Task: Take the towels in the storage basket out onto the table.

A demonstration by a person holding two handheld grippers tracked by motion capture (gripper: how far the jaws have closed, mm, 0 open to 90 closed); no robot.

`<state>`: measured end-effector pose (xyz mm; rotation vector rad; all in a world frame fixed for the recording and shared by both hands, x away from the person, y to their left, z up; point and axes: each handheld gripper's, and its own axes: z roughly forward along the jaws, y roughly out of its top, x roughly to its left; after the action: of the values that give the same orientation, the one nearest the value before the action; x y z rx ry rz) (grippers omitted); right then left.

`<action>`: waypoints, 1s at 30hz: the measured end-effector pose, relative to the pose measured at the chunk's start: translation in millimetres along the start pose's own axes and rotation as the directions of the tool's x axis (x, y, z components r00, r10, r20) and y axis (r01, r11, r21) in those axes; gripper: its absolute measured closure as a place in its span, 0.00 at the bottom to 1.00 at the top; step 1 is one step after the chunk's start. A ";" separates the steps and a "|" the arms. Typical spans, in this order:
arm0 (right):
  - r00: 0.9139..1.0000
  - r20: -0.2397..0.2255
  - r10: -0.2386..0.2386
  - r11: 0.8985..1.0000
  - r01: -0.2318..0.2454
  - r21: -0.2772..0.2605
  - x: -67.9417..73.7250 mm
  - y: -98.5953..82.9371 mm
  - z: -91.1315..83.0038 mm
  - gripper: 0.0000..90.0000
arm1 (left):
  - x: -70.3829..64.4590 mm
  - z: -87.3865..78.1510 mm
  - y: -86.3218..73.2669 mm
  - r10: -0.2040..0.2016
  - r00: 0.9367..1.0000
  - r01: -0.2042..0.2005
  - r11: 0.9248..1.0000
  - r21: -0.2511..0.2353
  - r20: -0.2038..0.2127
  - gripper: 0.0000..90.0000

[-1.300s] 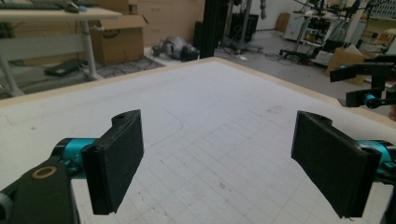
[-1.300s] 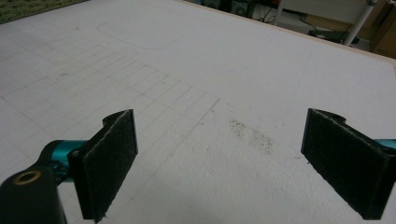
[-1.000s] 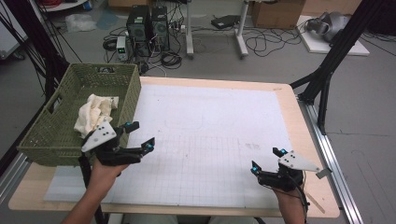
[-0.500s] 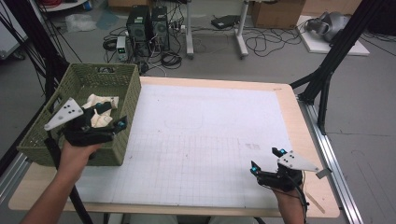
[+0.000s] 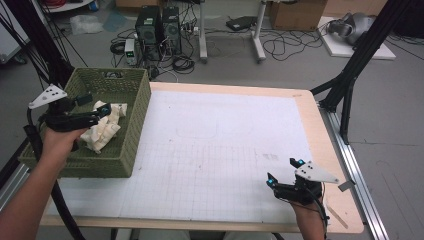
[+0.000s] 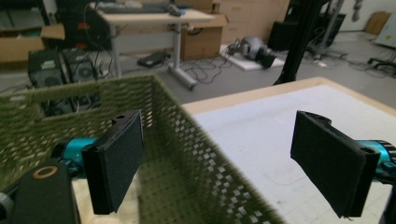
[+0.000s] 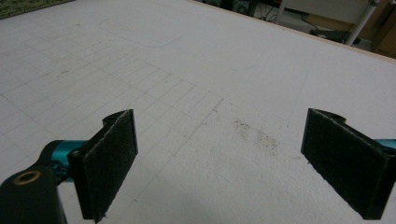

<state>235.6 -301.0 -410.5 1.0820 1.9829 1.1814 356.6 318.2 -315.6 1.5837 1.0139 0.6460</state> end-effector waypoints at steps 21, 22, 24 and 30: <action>1.000 0.010 0.009 1.000 -0.009 0.017 -2.5 -3.7 0.4 0.11 | 64.6 56.5 -47.8 -0.045 0.950 0.171 0.904 0.392 -0.310 0.21; 1.000 0.010 0.009 1.000 -0.009 0.017 -2.5 -3.7 0.4 0.11 | 64.6 56.5 -47.8 -0.045 0.950 0.171 0.904 0.392 -0.310 0.22; 1.000 0.010 0.013 1.000 -0.013 0.024 -3.0 -4.9 1.5 0.11 | 68.1 58.4 -51.2 -0.022 0.940 0.178 0.882 0.437 -0.339 0.25; 1.000 0.005 0.003 1.000 -0.003 0.025 -1.4 -4.1 3.4 0.11 | 76.7 65.2 -63.7 -0.051 0.912 0.269 0.823 0.501 -0.406 0.25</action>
<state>237.6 -301.9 -415.5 1.0997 1.9978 1.1568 430.6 355.0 -401.5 1.8720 1.7295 0.5791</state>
